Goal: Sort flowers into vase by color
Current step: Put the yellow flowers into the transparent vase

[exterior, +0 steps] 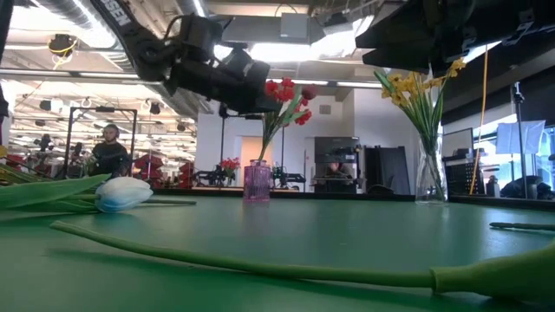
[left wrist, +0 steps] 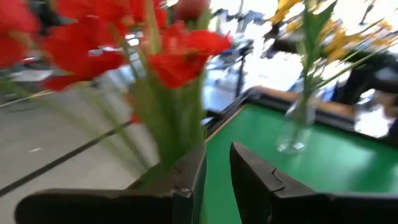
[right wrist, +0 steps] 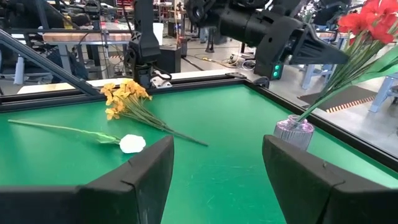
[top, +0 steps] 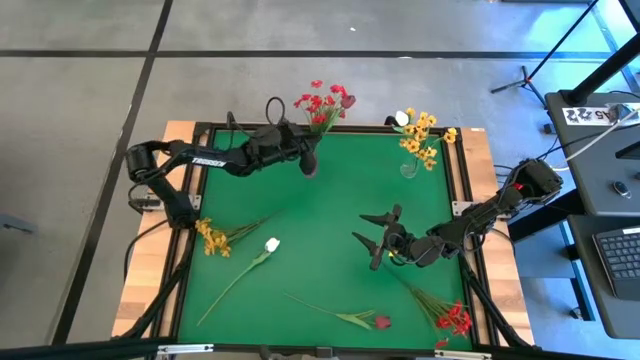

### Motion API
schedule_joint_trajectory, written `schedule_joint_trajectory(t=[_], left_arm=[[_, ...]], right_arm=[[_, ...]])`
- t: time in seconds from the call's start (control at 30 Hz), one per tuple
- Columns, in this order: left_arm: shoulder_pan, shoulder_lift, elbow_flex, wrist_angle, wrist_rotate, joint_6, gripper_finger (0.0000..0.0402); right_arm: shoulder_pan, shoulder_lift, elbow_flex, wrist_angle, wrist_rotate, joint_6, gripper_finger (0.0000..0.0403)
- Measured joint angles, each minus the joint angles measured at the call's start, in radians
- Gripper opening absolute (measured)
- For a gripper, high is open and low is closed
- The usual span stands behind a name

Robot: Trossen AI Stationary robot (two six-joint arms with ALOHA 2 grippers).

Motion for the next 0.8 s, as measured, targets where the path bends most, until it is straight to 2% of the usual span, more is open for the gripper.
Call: schedule_joint_trajectory(t=[0.1, 0.27, 0.43, 0.57, 0.7, 0.8], left_arm=[[-0.014, -0.069, 0.000, -0.137, -0.054, 0.024, 0.0083], [-0.067, -0.218, 0.000, -0.381, -0.058, 0.024, 0.0111], [-0.210, -0.417, 0.000, -0.556, 0.001, 0.018, 0.0120], [-0.364, -0.549, 0.001, -0.722, -0.032, 0.009, 0.0114], [-0.478, -0.593, 0.001, -0.934, -0.153, -0.114, 0.0105], [-0.548, -0.591, 0.001, -1.111, -0.138, -0.263, 0.0102]], right_arm=[[0.000, 0.000, 0.000, 0.000, 0.005, 0.000, 0.0243], [0.000, 0.000, 0.000, -0.006, 0.004, 0.001, 0.0243], [0.000, 0.000, 0.000, -0.016, 0.004, 0.020, 0.0243], [0.000, 0.000, 0.000, -0.015, 0.004, 0.020, 0.0243], [0.000, 0.000, 0.000, -0.014, 0.004, 0.034, 0.0243], [0.000, 0.000, 0.000, -0.019, -0.006, 0.045, 0.0243]])
